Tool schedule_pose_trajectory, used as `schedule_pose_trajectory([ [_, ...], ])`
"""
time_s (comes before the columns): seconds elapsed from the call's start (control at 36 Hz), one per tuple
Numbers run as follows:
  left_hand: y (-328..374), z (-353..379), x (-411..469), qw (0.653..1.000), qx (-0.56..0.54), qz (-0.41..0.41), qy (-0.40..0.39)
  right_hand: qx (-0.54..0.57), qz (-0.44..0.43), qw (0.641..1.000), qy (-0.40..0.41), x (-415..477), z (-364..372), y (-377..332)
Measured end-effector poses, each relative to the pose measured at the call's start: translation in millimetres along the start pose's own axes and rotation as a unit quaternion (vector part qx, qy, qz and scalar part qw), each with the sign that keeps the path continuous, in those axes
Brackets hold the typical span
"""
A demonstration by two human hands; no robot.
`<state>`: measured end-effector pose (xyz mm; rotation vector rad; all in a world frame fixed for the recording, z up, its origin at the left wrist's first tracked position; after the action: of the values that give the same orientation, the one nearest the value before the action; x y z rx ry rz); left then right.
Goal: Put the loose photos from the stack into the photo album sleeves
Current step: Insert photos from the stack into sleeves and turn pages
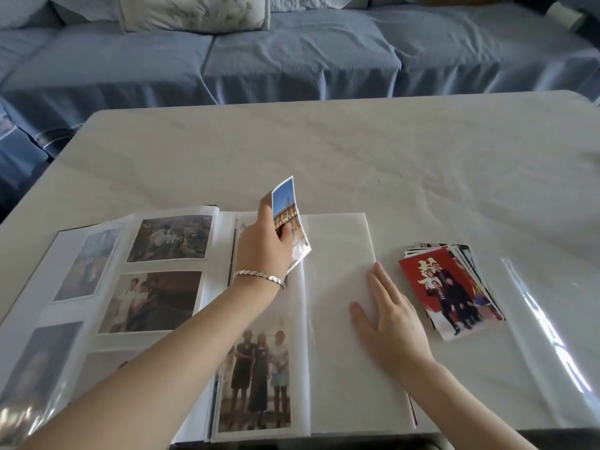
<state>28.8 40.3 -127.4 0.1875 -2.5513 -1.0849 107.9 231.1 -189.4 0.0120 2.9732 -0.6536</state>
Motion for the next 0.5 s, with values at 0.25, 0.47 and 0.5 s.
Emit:
schedule_pose_trajectory([
  [0.25, 0.9, 2.1, 4.5, 0.999, 0.047, 0.016, -0.018, -0.012, -0.005, 1.0, 0.01, -0.4, 1.7, 1.6],
  [0.47, 3.4, 7.0, 7.6, 0.996, 0.078, 0.014, -0.041, -0.017, -0.007, 1.0, 0.011, -1.4, 1.0, 0.9],
  [0.5, 4.2, 8.2, 7.1, 0.996, 0.078, 0.013, -0.046, -0.016, -0.007, 1.0, 0.011, -1.4, 0.7, 0.6],
])
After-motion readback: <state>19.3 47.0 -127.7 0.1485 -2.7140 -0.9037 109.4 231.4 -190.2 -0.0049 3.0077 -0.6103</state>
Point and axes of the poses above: each hand's wrist, its own x-axis towards the middle knuckle, its own z-axis out of the palm, y = z × x, the point moved 1 cm from there along x, towards the middle knuckle, and after that the axes turned 8 degrees about -x, right-handed, at the moved point
